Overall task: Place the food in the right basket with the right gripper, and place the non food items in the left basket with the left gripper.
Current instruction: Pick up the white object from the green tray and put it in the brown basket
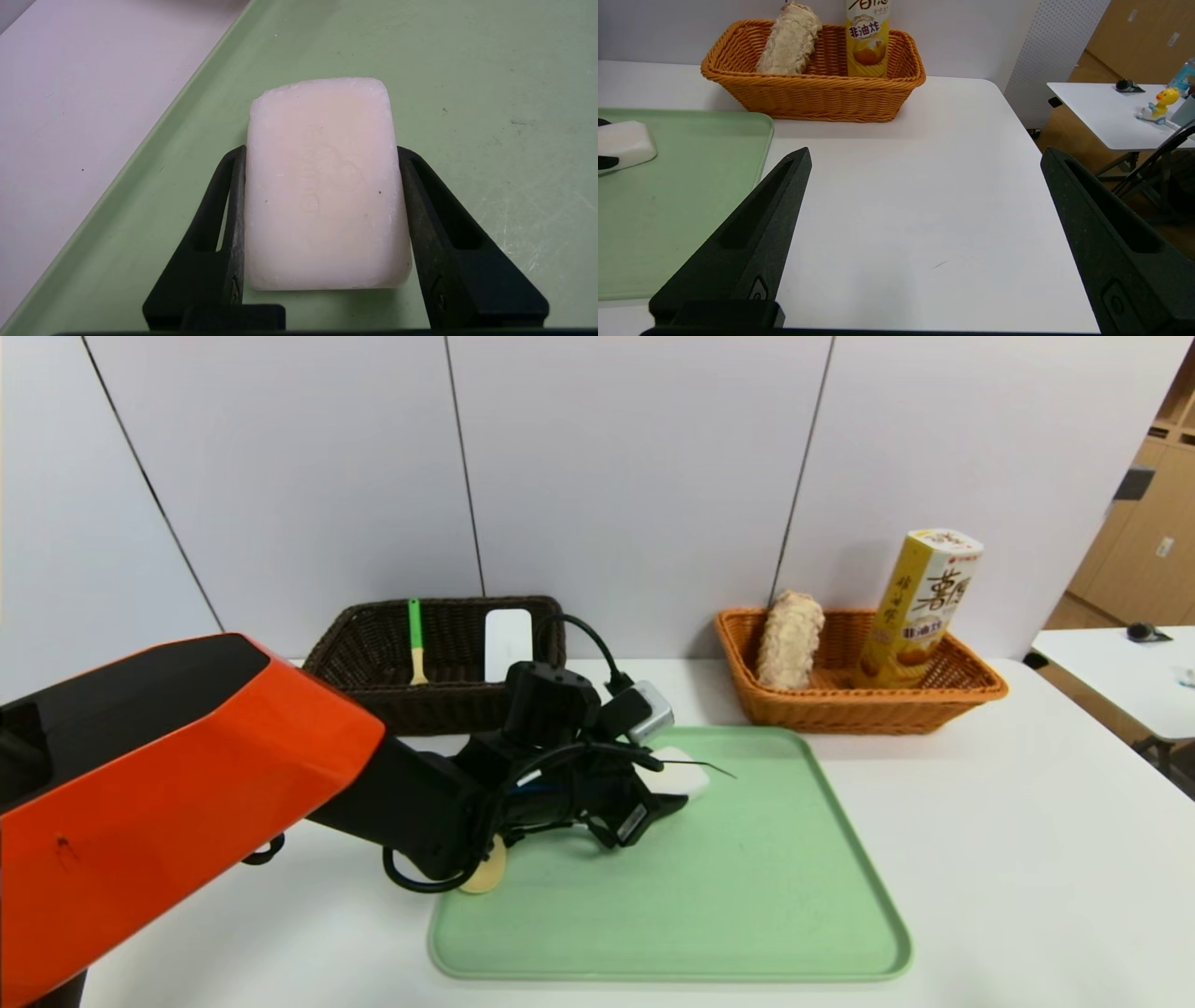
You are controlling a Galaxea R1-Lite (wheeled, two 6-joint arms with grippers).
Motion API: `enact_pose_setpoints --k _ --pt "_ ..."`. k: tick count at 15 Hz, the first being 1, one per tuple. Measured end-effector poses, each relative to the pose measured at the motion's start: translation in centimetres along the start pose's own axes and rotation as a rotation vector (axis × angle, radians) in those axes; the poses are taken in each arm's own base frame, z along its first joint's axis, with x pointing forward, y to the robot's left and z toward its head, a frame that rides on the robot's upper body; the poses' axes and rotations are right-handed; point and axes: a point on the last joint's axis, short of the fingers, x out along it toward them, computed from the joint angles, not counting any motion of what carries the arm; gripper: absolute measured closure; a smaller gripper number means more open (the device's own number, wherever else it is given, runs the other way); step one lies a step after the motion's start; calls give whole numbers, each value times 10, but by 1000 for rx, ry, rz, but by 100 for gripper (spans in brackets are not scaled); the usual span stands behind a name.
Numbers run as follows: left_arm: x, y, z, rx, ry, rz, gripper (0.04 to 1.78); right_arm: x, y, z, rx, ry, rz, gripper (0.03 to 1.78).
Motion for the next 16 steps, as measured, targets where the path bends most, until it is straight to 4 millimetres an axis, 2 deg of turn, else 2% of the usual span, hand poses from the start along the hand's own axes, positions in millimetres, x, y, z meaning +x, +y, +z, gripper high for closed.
enact_pose_setpoints --k 3,5,8,10,11,14,16 --pt "-5 0 6 1 -22 -19 85 0 0 -1 -2 2 -1 12" --pt "-15 2 23 0 -72 -17 86 0 0 -2 -4 5 -2 12" --pt "-38 10 57 6 -191 53 86 0 0 -2 -5 6 -3 12" --pt "-63 36 78 1 -307 225 86 0 0 -2 -5 7 -3 12" --pt "-76 54 81 -4 -329 325 86 0 0 -2 -5 8 -4 12" --pt "-127 123 72 -40 -308 642 86 1 0 -2 -5 10 -5 12" --pt "-156 153 60 -125 -285 804 86 1 1 -4 -7 16 -4 12"
